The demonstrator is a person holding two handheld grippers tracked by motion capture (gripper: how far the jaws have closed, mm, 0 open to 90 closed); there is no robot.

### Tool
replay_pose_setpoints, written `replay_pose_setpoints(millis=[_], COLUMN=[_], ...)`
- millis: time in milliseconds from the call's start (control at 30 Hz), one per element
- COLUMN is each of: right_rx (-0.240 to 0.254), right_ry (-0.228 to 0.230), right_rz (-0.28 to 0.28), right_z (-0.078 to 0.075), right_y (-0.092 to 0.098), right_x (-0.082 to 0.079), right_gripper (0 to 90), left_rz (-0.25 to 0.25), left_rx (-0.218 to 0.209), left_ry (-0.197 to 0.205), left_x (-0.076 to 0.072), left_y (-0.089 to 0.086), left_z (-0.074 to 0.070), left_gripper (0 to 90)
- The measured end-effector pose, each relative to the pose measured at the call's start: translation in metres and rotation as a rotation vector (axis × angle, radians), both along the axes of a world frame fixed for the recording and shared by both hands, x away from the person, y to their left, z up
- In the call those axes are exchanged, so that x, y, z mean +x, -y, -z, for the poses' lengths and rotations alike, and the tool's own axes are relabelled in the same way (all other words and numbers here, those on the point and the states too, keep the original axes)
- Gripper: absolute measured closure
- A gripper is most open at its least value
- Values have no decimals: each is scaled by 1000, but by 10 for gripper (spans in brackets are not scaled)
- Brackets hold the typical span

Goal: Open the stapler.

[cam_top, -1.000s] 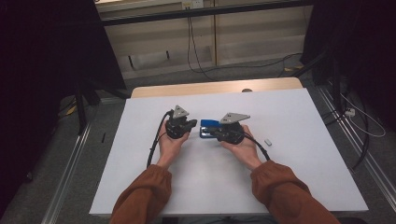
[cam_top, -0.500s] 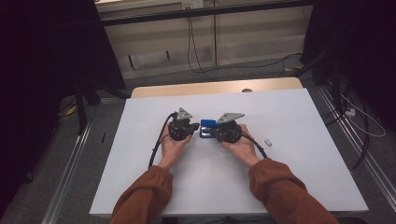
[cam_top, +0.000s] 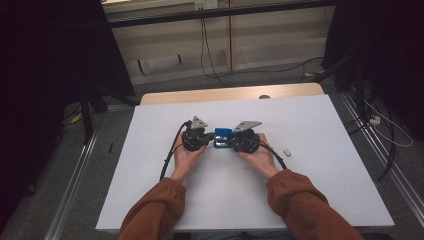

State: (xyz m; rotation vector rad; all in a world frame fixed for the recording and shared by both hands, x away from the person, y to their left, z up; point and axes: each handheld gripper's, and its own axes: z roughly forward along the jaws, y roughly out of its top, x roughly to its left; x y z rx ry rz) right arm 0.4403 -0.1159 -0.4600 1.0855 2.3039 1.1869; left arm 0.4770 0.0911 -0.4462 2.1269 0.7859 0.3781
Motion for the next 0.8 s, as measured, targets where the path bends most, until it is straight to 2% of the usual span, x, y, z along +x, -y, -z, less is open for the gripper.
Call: replay_pose_setpoints(millis=[100, 233, 500, 633, 800], right_rx=[5, 8, 13, 6, 7], right_ry=[5, 3, -1, 8, 7], right_rz=[-3, -5, -9, -21, -21], right_z=[1, 1, 1, 1, 1], right_y=[1, 1, 2, 2, 2], right_x=[0, 0, 1, 1, 1], right_gripper=[900, 900, 900, 900, 900], left_rz=[-14, -11, 0, 0, -11], left_rx=[-34, 2, 4, -16, -8], left_ry=[-27, 0, 9, 20, 31], left_x=[1, -1, -4, -4, -6], left_y=[-1, 1, 0, 0, 2], left_z=[1, 0, -1, -3, -4], left_gripper=[900, 900, 900, 900, 900])
